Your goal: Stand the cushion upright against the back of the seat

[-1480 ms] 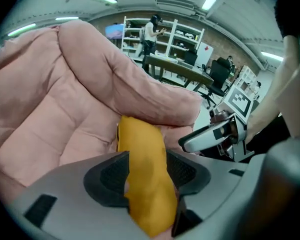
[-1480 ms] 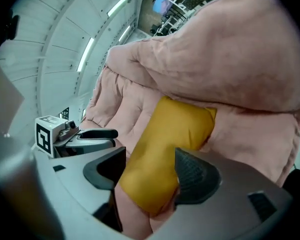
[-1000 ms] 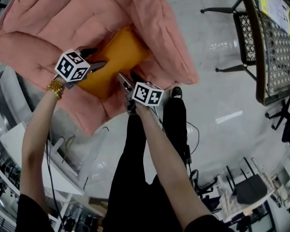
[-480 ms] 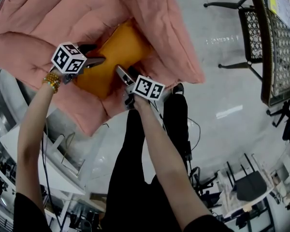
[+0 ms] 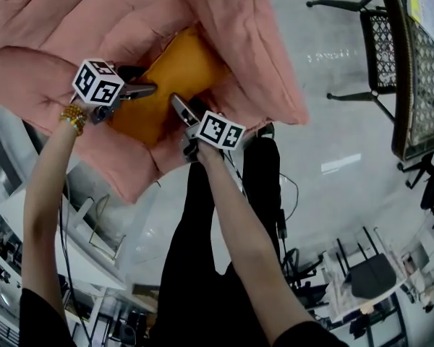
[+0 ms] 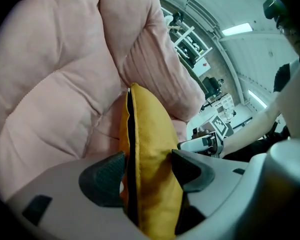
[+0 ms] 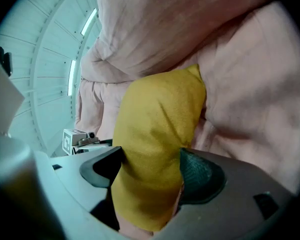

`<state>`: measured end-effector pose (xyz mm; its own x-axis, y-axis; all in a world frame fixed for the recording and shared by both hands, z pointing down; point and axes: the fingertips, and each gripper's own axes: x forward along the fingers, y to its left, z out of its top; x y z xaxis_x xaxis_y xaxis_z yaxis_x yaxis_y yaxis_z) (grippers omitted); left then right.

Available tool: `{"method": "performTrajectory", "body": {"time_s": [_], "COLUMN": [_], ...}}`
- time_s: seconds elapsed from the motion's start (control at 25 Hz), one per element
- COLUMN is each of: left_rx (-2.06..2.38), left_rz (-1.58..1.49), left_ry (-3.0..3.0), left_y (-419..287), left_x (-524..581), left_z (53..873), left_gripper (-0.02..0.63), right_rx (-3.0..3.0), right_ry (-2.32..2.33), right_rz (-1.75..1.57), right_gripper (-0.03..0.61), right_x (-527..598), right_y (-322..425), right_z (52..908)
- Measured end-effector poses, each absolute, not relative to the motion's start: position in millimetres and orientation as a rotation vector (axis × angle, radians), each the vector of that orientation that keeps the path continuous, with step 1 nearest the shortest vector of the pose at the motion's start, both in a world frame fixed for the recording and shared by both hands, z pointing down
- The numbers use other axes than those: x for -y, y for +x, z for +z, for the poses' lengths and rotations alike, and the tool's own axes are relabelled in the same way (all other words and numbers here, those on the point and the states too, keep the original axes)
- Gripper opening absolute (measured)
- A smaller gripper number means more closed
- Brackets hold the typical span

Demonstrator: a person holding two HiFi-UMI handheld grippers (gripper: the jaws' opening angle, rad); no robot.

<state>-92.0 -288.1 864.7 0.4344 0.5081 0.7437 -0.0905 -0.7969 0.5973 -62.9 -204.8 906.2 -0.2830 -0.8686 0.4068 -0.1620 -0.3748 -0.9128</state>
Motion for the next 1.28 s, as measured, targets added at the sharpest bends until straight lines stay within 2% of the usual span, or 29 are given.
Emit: {"method": "performTrajectory", "body": {"time_s": [0.24,0.68,0.76,1.04,1.28], "left_rx": [-0.357,-0.329,-0.327,-0.317,-0.292], "left_rz": [1.367,1.345,1.373,1.347,1.301], "left_ry": [2.108,2.095,2.115,2.173,2.235], "left_y": [-94.6,-92.4,-92.8,-93.9,-89.9], "left_x": [289.9,287.5,285.8,282.7,285.3], "left_z": [863.9,874.1,878.5,873.0,850.9], "left_gripper": [0.288,0.287,0.268,0.221,0.212], "right_rx": [-1.295,-1.414,-1.400,-1.422,-1.508], "right_ry": [-1.393,-1.350,-1.361,-1.372,-1.394], "right_rz": [-1.710,-1.681,-1.685,-1.696,-1.668], "right_gripper": [0.354,0.357,0.356,0.306,0.278], "right_x": [182.1,211.1,211.1,209.0,213.7], "right_y": [-64.6,-70.0,-69.8,-69.8,-62.8], "right_z": [915.1,918.9,921.0,912.6,891.3]}}
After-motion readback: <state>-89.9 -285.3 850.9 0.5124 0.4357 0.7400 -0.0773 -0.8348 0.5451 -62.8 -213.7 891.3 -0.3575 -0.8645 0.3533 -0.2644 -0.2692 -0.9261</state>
